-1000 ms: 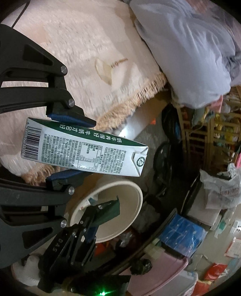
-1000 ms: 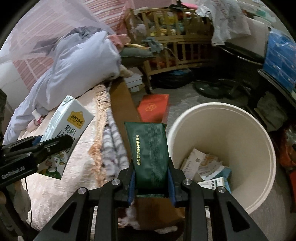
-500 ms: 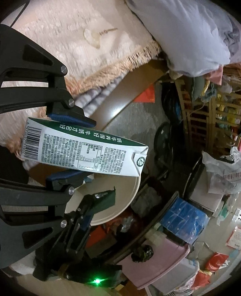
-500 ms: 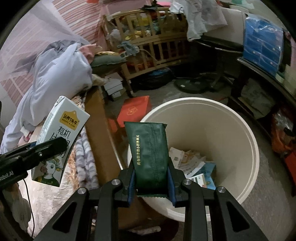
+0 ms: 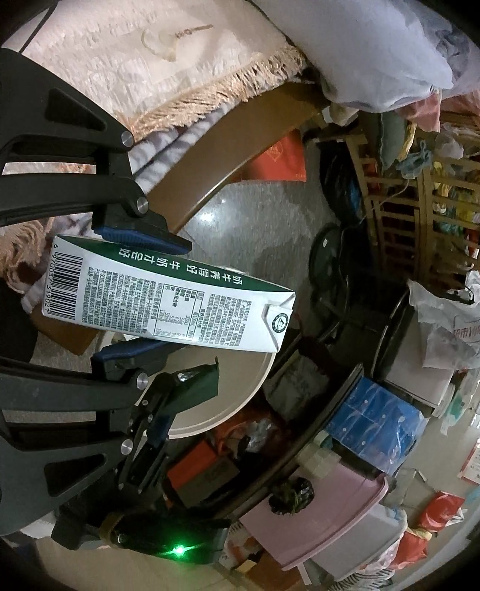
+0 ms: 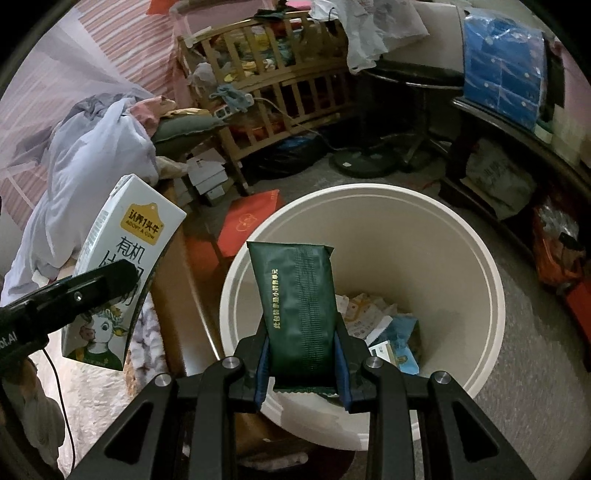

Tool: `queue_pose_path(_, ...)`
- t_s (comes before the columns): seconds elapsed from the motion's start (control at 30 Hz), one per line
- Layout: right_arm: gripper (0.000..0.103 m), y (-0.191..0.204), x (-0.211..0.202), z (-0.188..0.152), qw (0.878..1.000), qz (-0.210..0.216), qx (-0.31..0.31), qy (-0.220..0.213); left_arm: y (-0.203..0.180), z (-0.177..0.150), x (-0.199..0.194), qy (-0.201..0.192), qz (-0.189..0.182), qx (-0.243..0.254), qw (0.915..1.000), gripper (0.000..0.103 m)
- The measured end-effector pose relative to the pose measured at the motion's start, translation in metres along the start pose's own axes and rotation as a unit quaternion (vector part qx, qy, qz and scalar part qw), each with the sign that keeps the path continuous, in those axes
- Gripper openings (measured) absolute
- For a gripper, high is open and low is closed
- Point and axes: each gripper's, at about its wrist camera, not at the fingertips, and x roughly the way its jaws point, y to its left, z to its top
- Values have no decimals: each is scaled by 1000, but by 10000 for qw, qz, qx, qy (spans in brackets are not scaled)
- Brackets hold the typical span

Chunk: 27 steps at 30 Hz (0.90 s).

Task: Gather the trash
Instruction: 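Carry the green packet and milk carton over the cream bucket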

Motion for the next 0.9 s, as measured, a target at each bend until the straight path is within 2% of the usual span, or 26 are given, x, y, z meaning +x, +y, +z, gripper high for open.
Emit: queue_pose_path(0.9,27,-39,8,-3,9981,-292,541,6,-13,14,38,127,-452,-148,9988,40)
